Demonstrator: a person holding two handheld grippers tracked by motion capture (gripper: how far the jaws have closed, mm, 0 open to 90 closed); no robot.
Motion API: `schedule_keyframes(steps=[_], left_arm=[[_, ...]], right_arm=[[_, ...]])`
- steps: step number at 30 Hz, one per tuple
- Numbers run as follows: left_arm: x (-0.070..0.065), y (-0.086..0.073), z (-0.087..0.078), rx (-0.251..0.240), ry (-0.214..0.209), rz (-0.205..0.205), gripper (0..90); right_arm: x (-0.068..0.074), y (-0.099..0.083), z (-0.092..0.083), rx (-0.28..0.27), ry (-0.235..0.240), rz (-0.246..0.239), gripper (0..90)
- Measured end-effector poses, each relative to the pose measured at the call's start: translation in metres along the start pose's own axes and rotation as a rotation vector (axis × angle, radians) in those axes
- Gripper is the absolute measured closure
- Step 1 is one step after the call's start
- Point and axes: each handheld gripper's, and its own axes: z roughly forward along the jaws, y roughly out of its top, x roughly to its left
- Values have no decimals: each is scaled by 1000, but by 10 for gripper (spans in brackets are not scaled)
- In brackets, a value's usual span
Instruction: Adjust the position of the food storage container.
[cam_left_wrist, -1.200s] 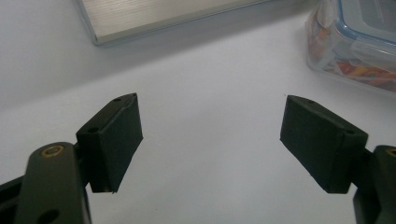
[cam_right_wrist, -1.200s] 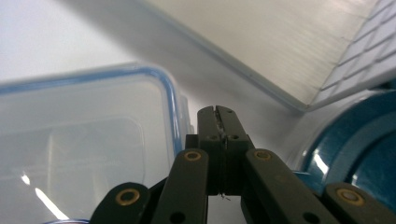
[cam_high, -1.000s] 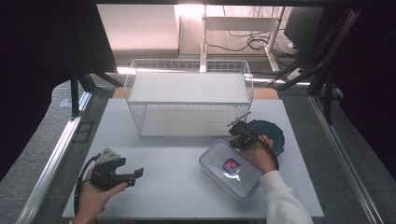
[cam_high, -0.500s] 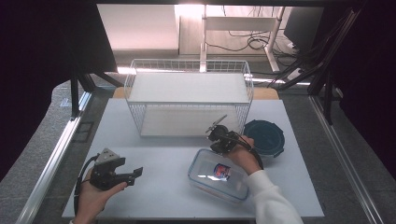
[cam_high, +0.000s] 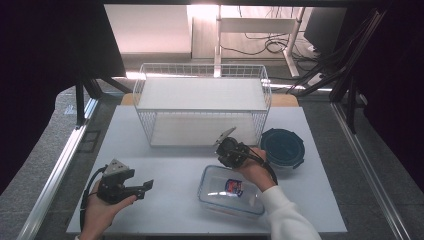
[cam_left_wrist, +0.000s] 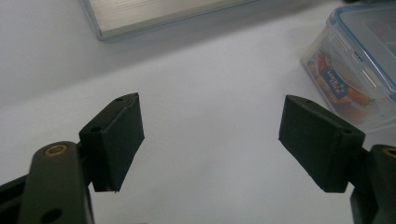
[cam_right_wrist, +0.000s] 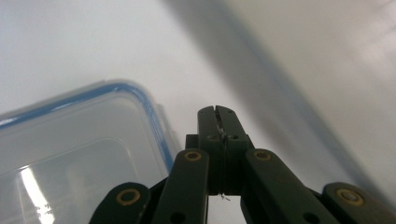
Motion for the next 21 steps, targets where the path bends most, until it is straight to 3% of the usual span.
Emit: schedule_keyframes(steps=[1, 2, 5, 8, 10, 12, 15, 16, 21], left_arm=[[0, 0, 0, 0, 0, 0, 216], [1, 0, 0, -3, 0, -2, 216], [4, 0, -2, -5, 1, -10, 216], [8, -1, -3, -4, 3, -23, 216], [9, -1, -3, -5, 4, -27, 216], [8, -1, -3, -6, 2, -26, 216], [6, -1, -2, -3, 3, -24, 216], [6, -1, -1, -3, 4, -23, 218], [4, -2, 1, -3, 6, -19, 218]], right_arm=[[0, 0, 0, 0, 0, 0, 888], [-1, -8, -19, -59, -23, 30, 888], [-2, -19, -32, -74, -48, 56, 888], [-6, -46, -55, -96, -79, 120, 888], [-9, -83, -76, -132, -121, 186, 888], [-10, -91, -80, -141, -124, 205, 888], [-10, -123, -91, -127, -153, 272, 888], [-8, -142, -93, -96, -161, 310, 888], [-5, -163, -85, -39, -125, 366, 888]])
